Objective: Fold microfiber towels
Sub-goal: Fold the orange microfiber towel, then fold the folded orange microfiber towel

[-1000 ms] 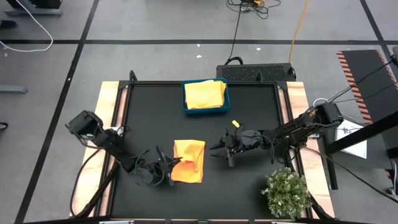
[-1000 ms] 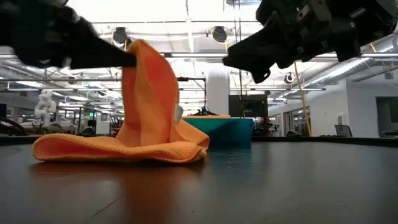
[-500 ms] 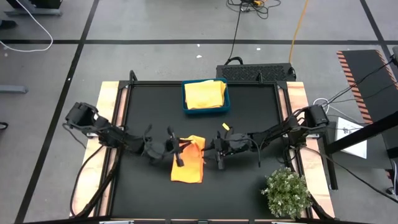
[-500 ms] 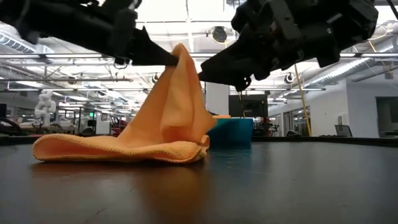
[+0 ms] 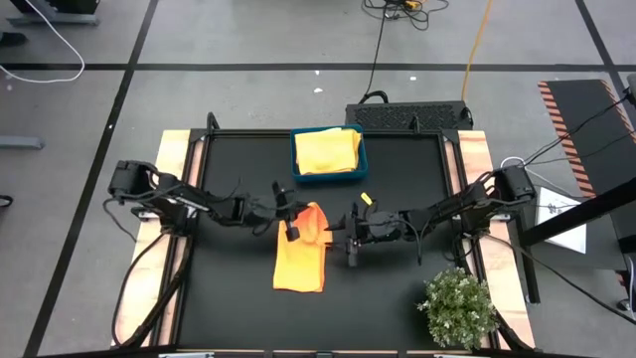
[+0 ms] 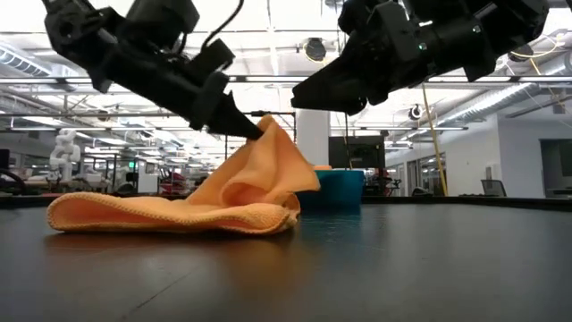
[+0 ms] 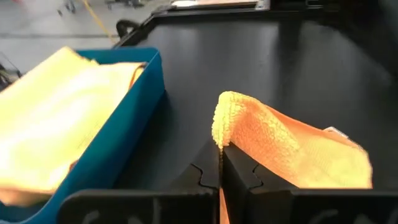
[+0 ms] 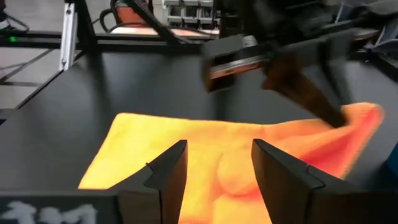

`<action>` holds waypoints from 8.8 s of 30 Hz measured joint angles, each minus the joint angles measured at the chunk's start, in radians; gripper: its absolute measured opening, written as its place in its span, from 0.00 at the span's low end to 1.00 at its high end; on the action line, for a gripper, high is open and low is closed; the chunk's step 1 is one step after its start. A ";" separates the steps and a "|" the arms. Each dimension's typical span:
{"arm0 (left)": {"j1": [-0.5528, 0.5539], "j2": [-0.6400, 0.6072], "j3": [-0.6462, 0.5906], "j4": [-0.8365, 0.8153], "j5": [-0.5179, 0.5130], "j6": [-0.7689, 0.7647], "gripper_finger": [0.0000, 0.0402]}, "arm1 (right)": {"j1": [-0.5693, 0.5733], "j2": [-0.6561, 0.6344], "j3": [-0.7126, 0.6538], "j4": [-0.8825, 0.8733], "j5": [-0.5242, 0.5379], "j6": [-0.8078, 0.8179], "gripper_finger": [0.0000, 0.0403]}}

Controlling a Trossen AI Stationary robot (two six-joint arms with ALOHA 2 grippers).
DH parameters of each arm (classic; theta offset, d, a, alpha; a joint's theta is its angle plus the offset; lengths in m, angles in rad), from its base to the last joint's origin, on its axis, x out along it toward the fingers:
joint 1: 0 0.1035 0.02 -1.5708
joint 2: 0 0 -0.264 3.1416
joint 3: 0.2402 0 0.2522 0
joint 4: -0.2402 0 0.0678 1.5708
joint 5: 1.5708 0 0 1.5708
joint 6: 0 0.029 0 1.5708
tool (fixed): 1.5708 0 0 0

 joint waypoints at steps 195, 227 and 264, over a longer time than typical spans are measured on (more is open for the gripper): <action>-0.823 0.052 0.133 -0.841 -0.161 -0.721 0.36 | 0.115 0.027 0.140 -0.926 0.339 0.308 0.32; -0.823 0.051 0.133 -0.845 -0.159 -0.715 0.36 | 0.151 -0.059 0.142 -1.329 0.337 0.270 0.00; -0.738 -0.042 0.134 -0.839 -0.333 -0.500 0.36 | 0.110 -0.171 0.140 -1.113 0.349 0.274 0.39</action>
